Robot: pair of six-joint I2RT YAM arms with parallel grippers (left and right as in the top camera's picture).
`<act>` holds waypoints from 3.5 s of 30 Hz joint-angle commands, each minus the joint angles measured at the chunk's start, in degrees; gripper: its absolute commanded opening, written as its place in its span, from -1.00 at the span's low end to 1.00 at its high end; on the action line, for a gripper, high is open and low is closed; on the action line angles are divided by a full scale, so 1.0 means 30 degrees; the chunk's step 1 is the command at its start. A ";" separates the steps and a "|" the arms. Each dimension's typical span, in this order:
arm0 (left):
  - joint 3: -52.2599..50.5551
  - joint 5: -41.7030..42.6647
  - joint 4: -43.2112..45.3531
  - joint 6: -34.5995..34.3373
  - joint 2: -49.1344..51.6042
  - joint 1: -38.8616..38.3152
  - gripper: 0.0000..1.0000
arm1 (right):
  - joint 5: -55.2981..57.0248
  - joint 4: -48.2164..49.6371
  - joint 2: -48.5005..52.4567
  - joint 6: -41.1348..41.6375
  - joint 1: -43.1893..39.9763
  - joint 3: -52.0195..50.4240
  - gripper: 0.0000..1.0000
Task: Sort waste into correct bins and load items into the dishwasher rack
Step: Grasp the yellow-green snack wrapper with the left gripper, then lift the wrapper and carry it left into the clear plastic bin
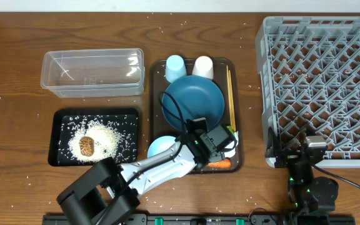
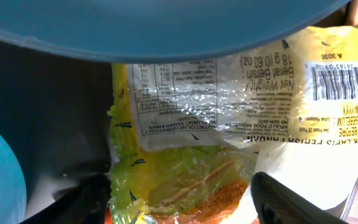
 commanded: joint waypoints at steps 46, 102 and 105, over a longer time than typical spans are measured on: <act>0.0087 0.3701 -0.0007 0.0277 -0.5909 0.0036 -0.88 | 0.0124 -0.0080 -0.0029 -0.0248 -0.0095 -0.0029 0.99; 0.0087 -0.1275 0.5552 0.3519 -0.4248 1.8156 0.14 | 0.0124 -0.0080 -0.0029 -0.0248 -0.0095 -0.0029 0.99; 0.0087 -0.1035 0.5472 0.4437 -0.4532 1.8156 0.22 | 0.0124 -0.0080 -0.0029 -0.0248 -0.0095 -0.0029 0.98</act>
